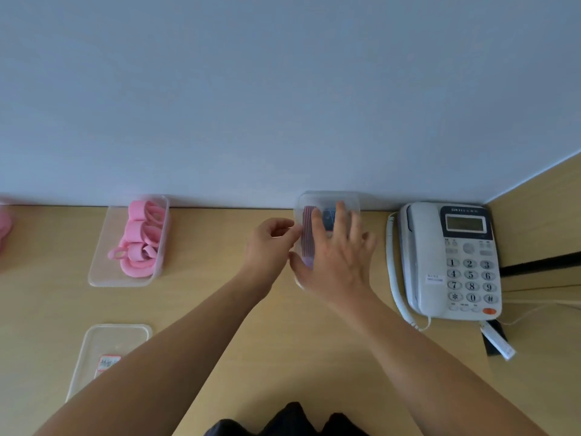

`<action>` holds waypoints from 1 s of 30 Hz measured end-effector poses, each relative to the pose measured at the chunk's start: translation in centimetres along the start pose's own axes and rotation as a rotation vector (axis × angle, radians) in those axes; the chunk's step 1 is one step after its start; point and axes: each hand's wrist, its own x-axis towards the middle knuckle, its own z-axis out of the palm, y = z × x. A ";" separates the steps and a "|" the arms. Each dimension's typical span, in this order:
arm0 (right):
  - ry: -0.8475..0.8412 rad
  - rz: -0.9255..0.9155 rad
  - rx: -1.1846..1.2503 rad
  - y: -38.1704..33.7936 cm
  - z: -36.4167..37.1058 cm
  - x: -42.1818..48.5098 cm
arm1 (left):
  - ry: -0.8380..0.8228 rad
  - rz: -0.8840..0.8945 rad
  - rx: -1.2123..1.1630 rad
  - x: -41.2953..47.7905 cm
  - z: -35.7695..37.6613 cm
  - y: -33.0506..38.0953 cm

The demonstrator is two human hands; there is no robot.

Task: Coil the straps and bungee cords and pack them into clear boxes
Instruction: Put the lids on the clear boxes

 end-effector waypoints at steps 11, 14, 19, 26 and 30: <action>-0.029 -0.110 0.100 1.8 2.4 -0.3 | -0.002 -0.101 -0.104 1.6 1.0 0.1; -0.035 -0.121 0.081 2.2 2.5 -0.3 | -0.023 -0.128 -0.120 1.6 1.1 0.4; -0.045 -0.105 0.072 1.8 2.7 -0.2 | -0.027 -0.161 -0.096 2.0 1.3 0.6; 0.000 -0.179 0.090 4.1 2.7 0.0 | -0.068 -0.212 -0.009 2.7 1.6 1.3; -0.017 -0.123 0.134 3.9 3.1 -1.0 | -0.092 -0.175 0.088 2.5 1.0 1.0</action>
